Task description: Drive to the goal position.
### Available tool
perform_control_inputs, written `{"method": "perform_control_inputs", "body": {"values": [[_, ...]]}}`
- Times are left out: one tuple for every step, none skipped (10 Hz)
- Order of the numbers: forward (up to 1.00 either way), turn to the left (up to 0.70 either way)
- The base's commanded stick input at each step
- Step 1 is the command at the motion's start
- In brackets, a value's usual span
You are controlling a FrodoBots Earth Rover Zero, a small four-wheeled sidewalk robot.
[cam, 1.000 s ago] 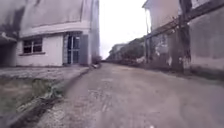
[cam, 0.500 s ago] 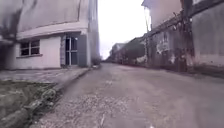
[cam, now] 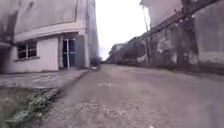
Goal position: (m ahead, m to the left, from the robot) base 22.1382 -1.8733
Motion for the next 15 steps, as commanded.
{"method": "perform_control_inputs", "body": {"values": [[0.5, 0.0], [0.5, 0.0], [0.5, 0.0], [0.5, 0.0], [0.5, 0.0], [0.5, 0.0], [0.5, 0.0], [0.5, 0.0], [0.5, -0.23], [0.5, -0.5], [0.5, -0.46], [0.5, -0.35], [0.5, -0.11], [0.5, 0.0], [0.5, 0.0]]}}
